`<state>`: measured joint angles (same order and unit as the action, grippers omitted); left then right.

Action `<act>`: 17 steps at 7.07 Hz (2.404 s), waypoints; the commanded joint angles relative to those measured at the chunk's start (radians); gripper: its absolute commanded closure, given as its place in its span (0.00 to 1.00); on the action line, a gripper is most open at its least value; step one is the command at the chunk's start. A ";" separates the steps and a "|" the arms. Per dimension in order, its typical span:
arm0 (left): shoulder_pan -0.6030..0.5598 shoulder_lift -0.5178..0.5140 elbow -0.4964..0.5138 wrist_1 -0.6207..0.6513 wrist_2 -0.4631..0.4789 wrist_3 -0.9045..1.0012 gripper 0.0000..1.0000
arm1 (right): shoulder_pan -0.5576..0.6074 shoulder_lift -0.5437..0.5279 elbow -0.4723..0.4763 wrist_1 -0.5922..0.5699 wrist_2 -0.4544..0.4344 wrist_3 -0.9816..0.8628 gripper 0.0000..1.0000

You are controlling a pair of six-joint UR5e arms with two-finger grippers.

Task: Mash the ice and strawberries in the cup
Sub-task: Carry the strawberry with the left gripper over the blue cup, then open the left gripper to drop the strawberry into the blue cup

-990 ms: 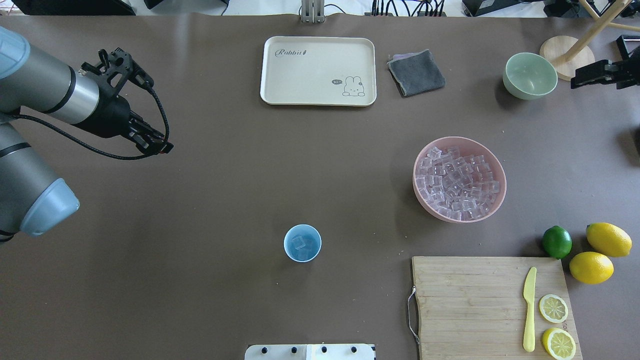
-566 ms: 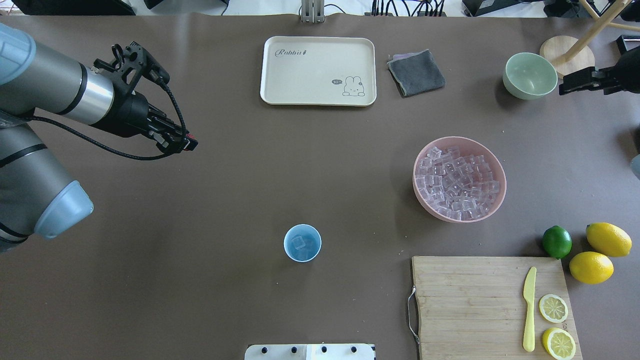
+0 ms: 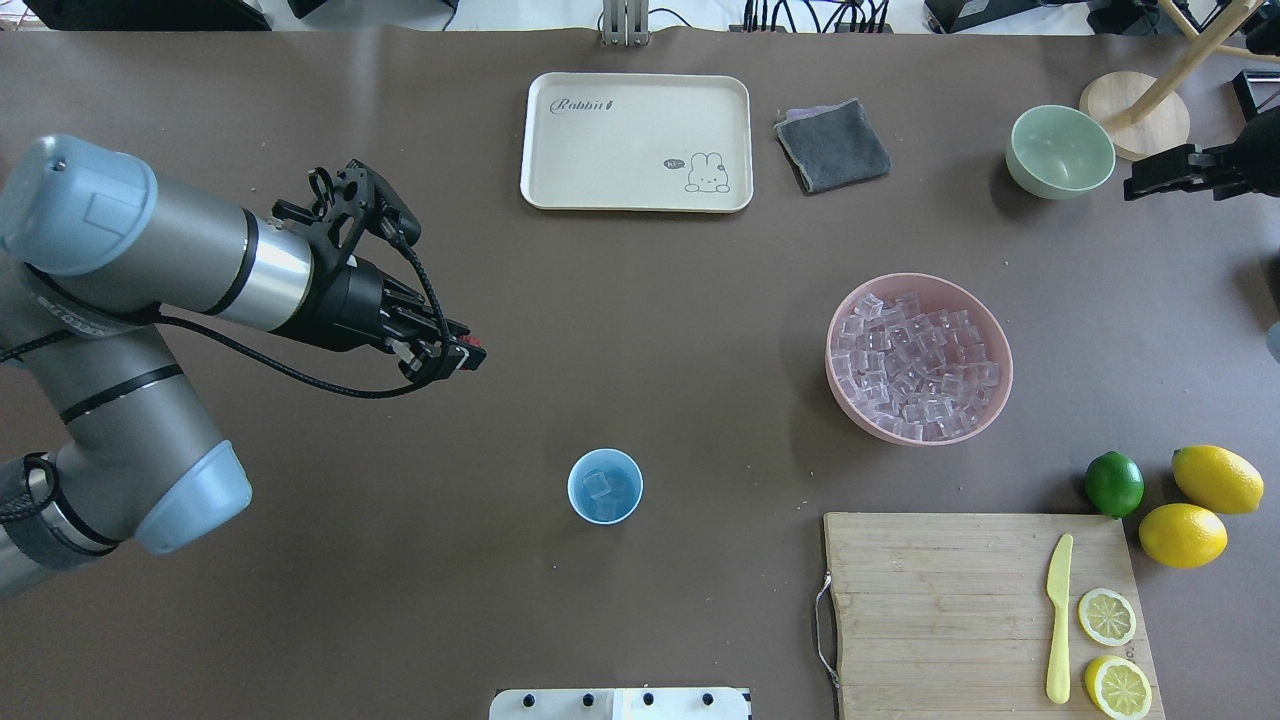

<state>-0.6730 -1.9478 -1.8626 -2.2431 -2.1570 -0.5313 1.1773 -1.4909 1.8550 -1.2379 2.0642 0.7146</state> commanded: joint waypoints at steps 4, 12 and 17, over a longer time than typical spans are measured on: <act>0.294 -0.069 0.103 -0.176 0.291 -0.085 1.00 | 0.001 -0.003 -0.002 0.000 -0.036 -0.006 0.00; 0.283 -0.083 0.128 -0.190 0.299 -0.087 1.00 | 0.001 -0.018 0.013 0.001 -0.036 0.002 0.00; 0.236 -0.098 0.128 -0.205 0.321 -0.091 0.04 | 0.001 -0.018 0.015 0.001 -0.035 0.000 0.00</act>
<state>-0.4117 -2.0377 -1.7337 -2.4428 -1.8377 -0.6181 1.1781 -1.5094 1.8698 -1.2364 2.0283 0.7149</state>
